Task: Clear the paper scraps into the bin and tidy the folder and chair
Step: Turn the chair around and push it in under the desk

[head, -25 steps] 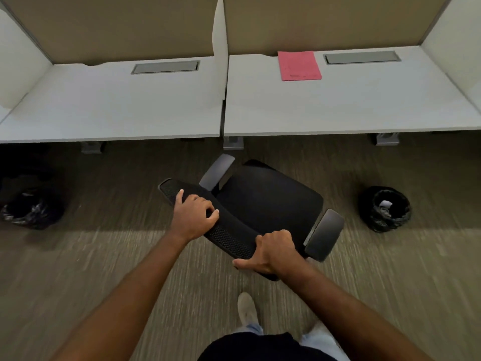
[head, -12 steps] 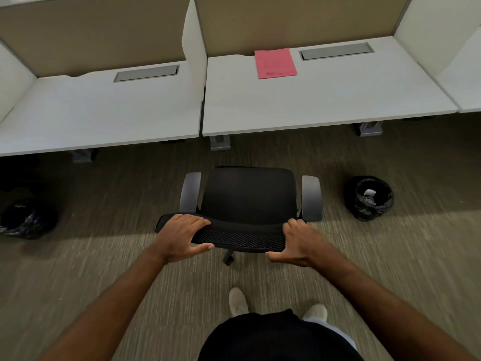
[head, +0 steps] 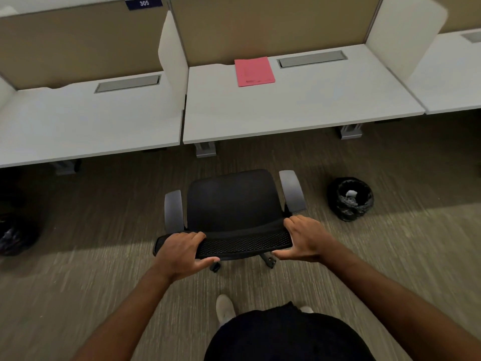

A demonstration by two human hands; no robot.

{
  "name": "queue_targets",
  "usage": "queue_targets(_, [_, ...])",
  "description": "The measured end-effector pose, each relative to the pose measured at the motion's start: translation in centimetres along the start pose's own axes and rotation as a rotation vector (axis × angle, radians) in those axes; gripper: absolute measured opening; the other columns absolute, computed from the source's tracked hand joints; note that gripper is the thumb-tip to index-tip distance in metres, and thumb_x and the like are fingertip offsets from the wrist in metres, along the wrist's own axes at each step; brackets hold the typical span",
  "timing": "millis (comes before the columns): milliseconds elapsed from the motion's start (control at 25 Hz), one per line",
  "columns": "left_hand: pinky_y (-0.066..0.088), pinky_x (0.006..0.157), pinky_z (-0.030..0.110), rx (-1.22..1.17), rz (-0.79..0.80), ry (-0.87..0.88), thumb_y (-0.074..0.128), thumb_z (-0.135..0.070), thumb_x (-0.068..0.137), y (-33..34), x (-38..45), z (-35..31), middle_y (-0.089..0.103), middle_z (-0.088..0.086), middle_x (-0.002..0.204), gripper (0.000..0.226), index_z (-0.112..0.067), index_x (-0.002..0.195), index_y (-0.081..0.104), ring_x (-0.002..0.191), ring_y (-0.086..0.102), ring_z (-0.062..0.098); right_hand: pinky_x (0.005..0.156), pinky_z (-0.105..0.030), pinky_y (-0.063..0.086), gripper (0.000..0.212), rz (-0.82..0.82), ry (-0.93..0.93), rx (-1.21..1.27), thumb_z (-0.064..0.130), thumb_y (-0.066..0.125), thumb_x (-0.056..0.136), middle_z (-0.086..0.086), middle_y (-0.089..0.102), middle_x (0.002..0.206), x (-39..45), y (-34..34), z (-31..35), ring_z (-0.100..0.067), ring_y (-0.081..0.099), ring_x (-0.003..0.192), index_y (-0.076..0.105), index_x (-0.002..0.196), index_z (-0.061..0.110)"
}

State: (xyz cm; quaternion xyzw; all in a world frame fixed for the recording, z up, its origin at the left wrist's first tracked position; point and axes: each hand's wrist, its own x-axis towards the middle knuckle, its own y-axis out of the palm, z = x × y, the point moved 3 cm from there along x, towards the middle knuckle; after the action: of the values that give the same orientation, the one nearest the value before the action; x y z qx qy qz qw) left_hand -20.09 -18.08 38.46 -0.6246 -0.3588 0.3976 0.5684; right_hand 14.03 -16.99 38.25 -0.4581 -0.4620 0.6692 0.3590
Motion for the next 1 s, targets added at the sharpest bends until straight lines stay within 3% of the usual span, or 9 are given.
queue_targets(440, [0.053, 0.078, 0.032, -0.004, -0.005, -0.046, 0.025, -0.097, 0.077, 0.8, 1.9, -9.6, 0.071, -0.008, 0.098, 0.088, -0.028, 0.115, 0.065, 0.086, 0.067, 0.013, 0.076, -0.023, 0.041, 0.074, 0.038, -0.059, 0.017, 0.099, 0.04, 0.067, 0.012, 0.052, 0.1, -4.2, -0.5, -9.0, -0.007, 0.049, 0.087, 0.044, 0.101, 0.034])
queue_targets(640, [0.054, 0.078, 0.033, 0.008, -0.02, -0.037, 0.024, -0.096, 0.078, 0.1, 5.0, -12.9, 0.071, -0.007, 0.097, 0.088, -0.027, 0.114, 0.065, 0.085, 0.068, 0.014, 0.083, -0.026, 0.042, 0.086, 0.008, -0.032, 0.0, 0.101, 0.037, 0.066, 0.012, 0.058, 0.11, -4.4, -1.1, -12.9, -0.006, 0.049, 0.094, 0.054, 0.115, 0.032])
queue_targets(800, [0.053, 0.083, 0.034, -0.008, -0.015, -0.031, 0.02, -0.097, 0.077, 0.1, 7.7, -14.7, 0.069, -0.006, 0.103, 0.091, -0.027, 0.118, 0.062, 0.091, 0.066, 0.014, 0.091, -0.031, 0.045, 0.089, 0.008, -0.095, -0.034, 0.099, 0.034, 0.07, 0.01, 0.064, 0.115, -2.4, -1.1, -11.7, -0.011, 0.057, 0.099, 0.055, 0.125, 0.033])
queue_targets(1000, [0.055, 0.078, 0.035, 0.008, -0.066, 0.003, 0.028, -0.095, 0.079, -0.4, 11.7, -14.4, 0.072, -0.005, 0.099, 0.087, -0.025, 0.114, 0.066, 0.087, 0.069, 0.016, 0.084, -0.031, 0.05, 0.086, -0.036, -0.085, -0.015, 0.097, 0.033, 0.073, 0.009, 0.068, 0.107, 0.1, -1.7, -12.3, -0.012, 0.061, 0.092, 0.058, 0.122, 0.031])
